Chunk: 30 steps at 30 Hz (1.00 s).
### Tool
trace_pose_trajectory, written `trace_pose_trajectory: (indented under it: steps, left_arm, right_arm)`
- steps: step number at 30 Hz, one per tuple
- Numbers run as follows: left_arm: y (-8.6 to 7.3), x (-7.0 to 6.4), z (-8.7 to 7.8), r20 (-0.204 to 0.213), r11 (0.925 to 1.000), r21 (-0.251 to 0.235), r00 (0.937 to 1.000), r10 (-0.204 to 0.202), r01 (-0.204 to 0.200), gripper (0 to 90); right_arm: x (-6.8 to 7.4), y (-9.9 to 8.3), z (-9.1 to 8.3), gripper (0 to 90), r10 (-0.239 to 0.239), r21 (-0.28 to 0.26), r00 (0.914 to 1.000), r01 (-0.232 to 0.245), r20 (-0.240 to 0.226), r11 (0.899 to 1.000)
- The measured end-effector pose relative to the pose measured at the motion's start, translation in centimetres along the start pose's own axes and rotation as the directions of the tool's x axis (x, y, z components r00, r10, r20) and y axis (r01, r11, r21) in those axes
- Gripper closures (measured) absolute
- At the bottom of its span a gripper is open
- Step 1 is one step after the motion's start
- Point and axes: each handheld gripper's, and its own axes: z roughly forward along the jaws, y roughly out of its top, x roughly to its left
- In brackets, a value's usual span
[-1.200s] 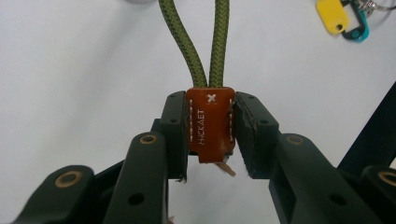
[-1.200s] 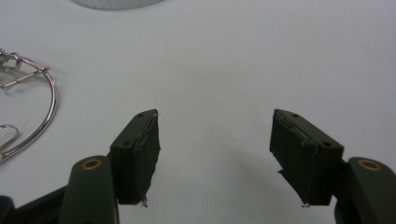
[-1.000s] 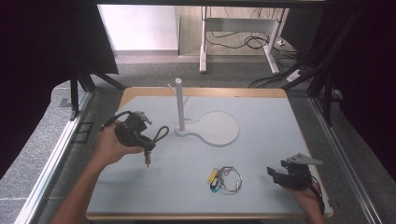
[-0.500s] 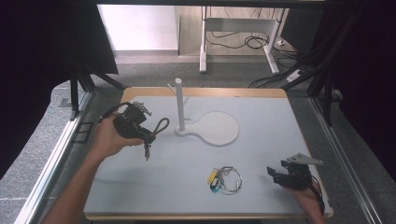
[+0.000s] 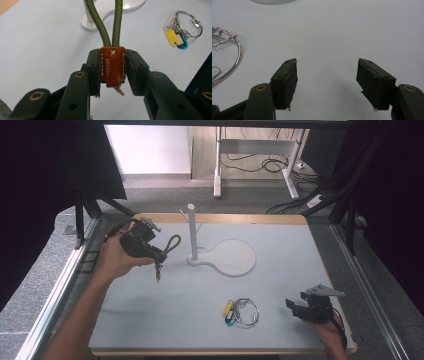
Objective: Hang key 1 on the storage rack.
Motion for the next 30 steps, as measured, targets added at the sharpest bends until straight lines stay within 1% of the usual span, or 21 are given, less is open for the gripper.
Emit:
trace_pose_trajectory:
  steps: [4, 5, 11, 12, 13, 15, 17, 23, 30]
  left_arm:
    - [0.3, 0.2, -0.4, 0.0, 1.0, -0.009, 1.0, -0.003, 0.003, 66.6]
    - [0.5, 0.3, -0.6, -0.006, 0.9999, -0.013, 1.0, -0.005, 0.004, 66.6]
    - [1.0, 0.7, -1.0, -0.012, 0.9996, -0.027, 0.9998, -0.013, 0.012, 66.6]
    - [1.1, 0.8, -1.1, -0.014, 0.9997, -0.024, 0.9999, -0.01, 0.01, 66.6]
    - [1.2, 0.8, -1.2, -0.013, 0.9994, -0.032, 0.9998, -0.015, 0.015, 66.6]
    - [1.3, 0.9, -1.2, -0.016, 0.9993, -0.035, 0.9998, -0.015, 0.015, 66.6]
    - [1.5, 1.0, -1.3, -0.01, 0.9989, -0.043, 0.9997, -0.021, 0.02, 66.6]
    - [1.9, 1.1, -1.3, -0.007, 0.9988, -0.044, 0.9998, -0.02, 0.019, 66.6]
    - [2.2, 1.6, -1.2, -0.003, 0.9979, -0.051, 0.9992, -0.041, 0.04, 66.6]
  right_arm:
    - [0.0, 0.0, 0.1, 33.3, -0.001, 0.003, 1.0, 0.001, 0.001, 1.0]
    - [0.0, 0.0, 0.1, 33.4, -0.001, 0.005, 1.0, 0.001, 0.001, 1.0]
    - [0.0, -0.1, 0.2, 33.3, 0.0, 0.005, 1.0, 0.0, 0.001, 1.0]
    - [-0.1, -0.1, 0.2, 33.3, 0.0, 0.006, 1.0, 0.0, 0.0, 1.0]
    - [-0.2, -0.1, 0.2, 33.3, 0.002, 0.003, 1.0, -0.002, 0.002, 1.0]
    - [-0.3, -0.1, 0.1, 33.3, 0.006, 0.003, 1.0, -0.006, 0.002, 1.0]
    - [-0.3, -0.1, 0.2, 33.3, 0.006, 0.003, 1.0, -0.006, 0.003, 1.0]
    - [-0.2, 0.0, 0.1, 33.3, 0.006, 0.0, 1.0, -0.006, 0.007, 1.0]
    - [-0.3, 0.0, 0.1, 33.0, 0.007, -0.001, 0.9999, -0.007, 0.01, 1.0]
